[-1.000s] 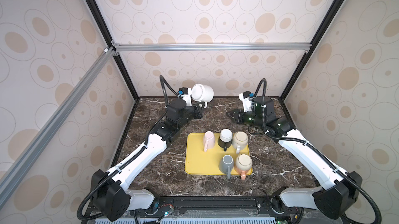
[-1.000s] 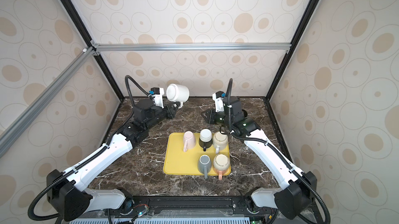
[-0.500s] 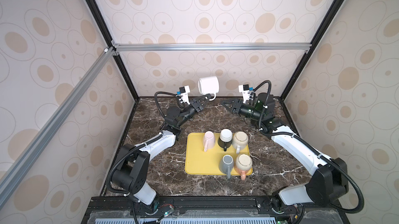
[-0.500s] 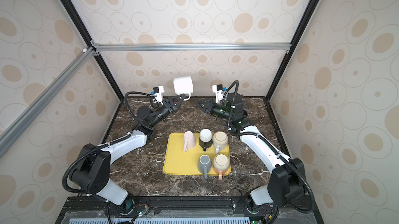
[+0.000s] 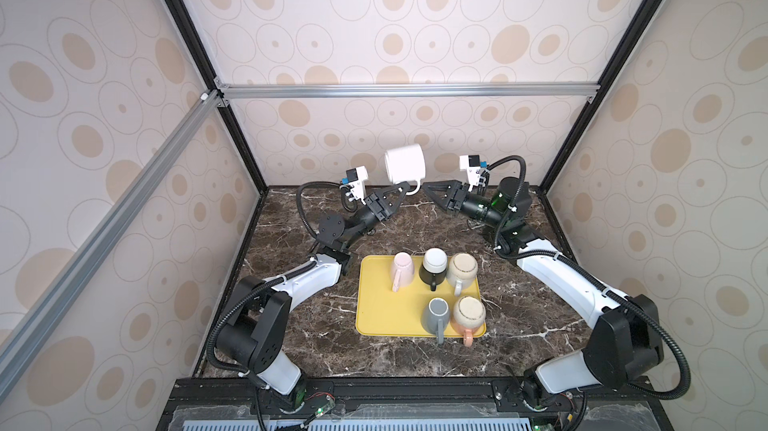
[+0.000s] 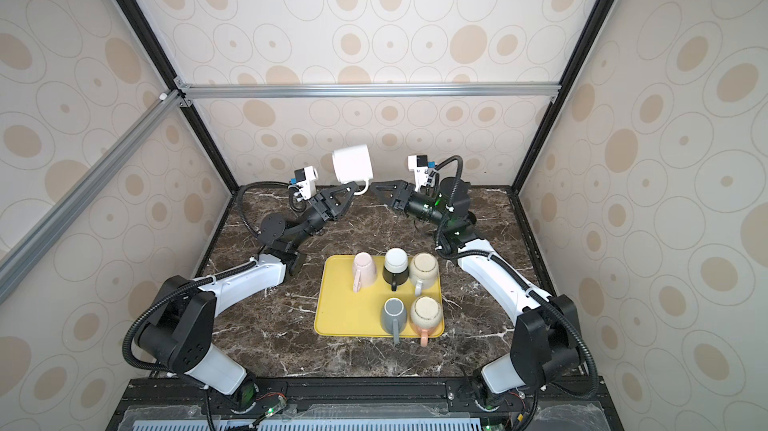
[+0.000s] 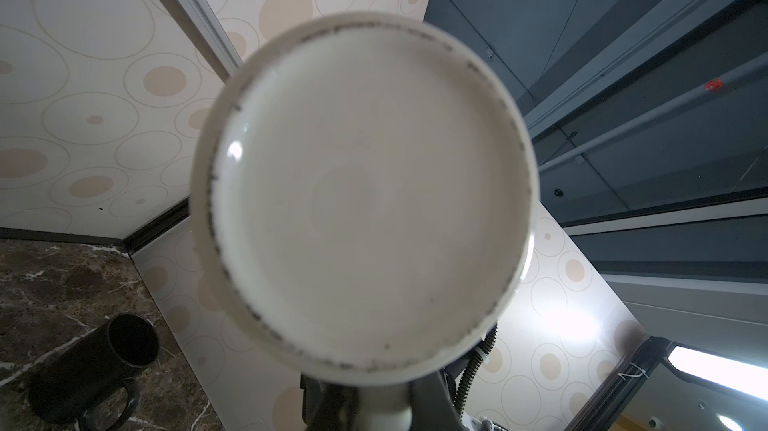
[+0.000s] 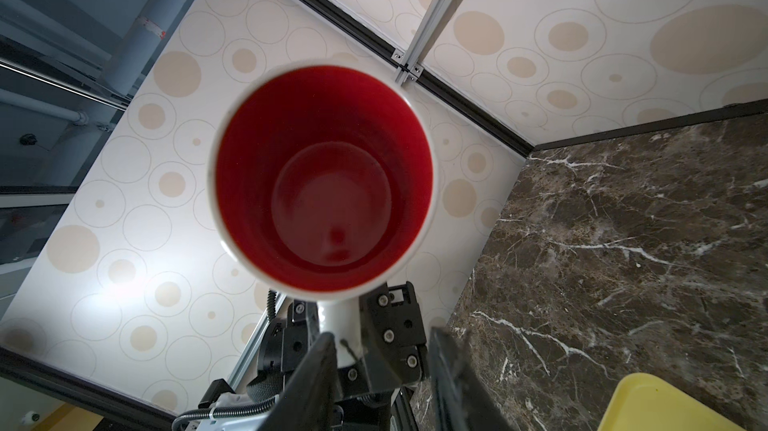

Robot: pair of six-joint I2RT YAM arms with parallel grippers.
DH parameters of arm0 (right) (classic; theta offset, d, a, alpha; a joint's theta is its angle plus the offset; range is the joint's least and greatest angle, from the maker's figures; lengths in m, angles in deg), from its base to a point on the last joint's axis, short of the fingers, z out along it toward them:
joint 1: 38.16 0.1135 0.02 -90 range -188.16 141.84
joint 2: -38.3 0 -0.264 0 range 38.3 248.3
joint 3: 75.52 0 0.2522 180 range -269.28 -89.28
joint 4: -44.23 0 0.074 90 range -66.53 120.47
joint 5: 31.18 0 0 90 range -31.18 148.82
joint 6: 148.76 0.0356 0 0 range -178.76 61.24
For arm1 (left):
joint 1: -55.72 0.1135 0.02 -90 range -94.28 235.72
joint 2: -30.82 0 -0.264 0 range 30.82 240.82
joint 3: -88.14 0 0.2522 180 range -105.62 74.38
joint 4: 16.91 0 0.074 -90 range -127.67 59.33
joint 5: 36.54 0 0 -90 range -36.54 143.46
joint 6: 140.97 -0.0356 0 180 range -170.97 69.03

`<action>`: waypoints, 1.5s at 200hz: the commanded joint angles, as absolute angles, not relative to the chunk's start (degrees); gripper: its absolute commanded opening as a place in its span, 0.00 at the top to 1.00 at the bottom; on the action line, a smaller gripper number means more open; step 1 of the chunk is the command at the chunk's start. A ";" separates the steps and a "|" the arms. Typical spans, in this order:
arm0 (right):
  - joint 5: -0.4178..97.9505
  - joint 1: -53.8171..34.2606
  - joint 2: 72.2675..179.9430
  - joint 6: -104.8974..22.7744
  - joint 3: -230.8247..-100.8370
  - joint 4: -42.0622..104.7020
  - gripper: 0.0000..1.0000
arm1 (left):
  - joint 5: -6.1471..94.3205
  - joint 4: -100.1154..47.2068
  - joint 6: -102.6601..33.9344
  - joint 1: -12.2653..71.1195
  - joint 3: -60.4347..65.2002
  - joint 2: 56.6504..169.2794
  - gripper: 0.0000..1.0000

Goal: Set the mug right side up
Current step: 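Grasp the white mug's base with the right gripper from the left gripper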

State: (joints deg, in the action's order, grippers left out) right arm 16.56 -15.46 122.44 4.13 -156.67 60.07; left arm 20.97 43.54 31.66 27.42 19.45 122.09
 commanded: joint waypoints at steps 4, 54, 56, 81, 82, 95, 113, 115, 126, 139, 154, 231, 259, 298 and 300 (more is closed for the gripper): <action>15.35 -15.31 122.67 5.40 -158.60 62.96 0.61 | 20.19 51.91 32.91 26.20 15.24 122.96 1.00; 15.66 -15.17 121.87 5.62 -157.73 63.98 0.64 | 20.76 52.36 33.40 25.26 15.22 123.76 1.00; 15.60 -15.20 121.89 5.54 -157.79 63.85 0.64 | 20.78 52.44 33.45 25.23 15.19 123.80 1.00; 15.44 -15.12 122.01 5.13 -158.06 63.04 0.64 | 20.67 53.42 34.15 24.83 14.99 124.33 1.00; 15.47 -15.08 122.04 5.13 -158.08 63.10 0.64 | 20.67 53.43 34.17 24.80 14.98 124.33 1.00; 15.16 -14.96 122.32 5.31 -158.38 63.23 0.65 | 20.24 53.46 34.32 24.70 14.54 124.60 1.00; 15.39 -14.98 122.31 5.49 -158.26 63.49 0.70 | 19.94 53.26 34.30 24.40 14.10 125.01 1.00; 15.38 -14.96 122.32 5.49 -158.27 63.45 0.70 | 19.94 53.30 34.31 24.38 14.03 125.08 1.00; 15.29 -14.86 122.40 5.57 -158.27 63.76 0.72 | 19.49 53.43 34.67 24.09 13.61 125.60 1.00; 15.16 -14.78 122.41 5.75 -158.19 64.10 0.74 | 19.38 53.95 35.07 23.70 13.48 126.26 1.00; 15.18 -14.61 122.40 5.75 -158.18 64.04 0.76 | 19.36 54.47 35.51 23.49 13.40 126.92 1.00; 16.59 -14.44 121.61 2.72 -159.17 58.63 1.00 | 17.06 51.87 34.79 23.68 14.22 127.78 0.44; 18.61 -14.44 119.34 -2.21 -160.01 51.65 1.00 | 16.21 45.47 32.00 25.70 16.95 125.62 0.00; 20.07 -14.75 118.36 -5.48 -159.94 46.83 1.00 | 16.45 38.88 28.04 30.22 23.50 120.12 0.00; 20.08 -14.80 118.37 -5.49 -159.92 46.82 1.00 | 16.50 38.37 27.65 30.40 23.80 119.70 0.00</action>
State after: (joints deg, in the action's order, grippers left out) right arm 20.03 -14.98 121.74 -1.97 -157.20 46.55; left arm 17.25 42.32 31.90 27.18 21.39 124.45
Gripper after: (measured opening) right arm 0.144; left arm 0.999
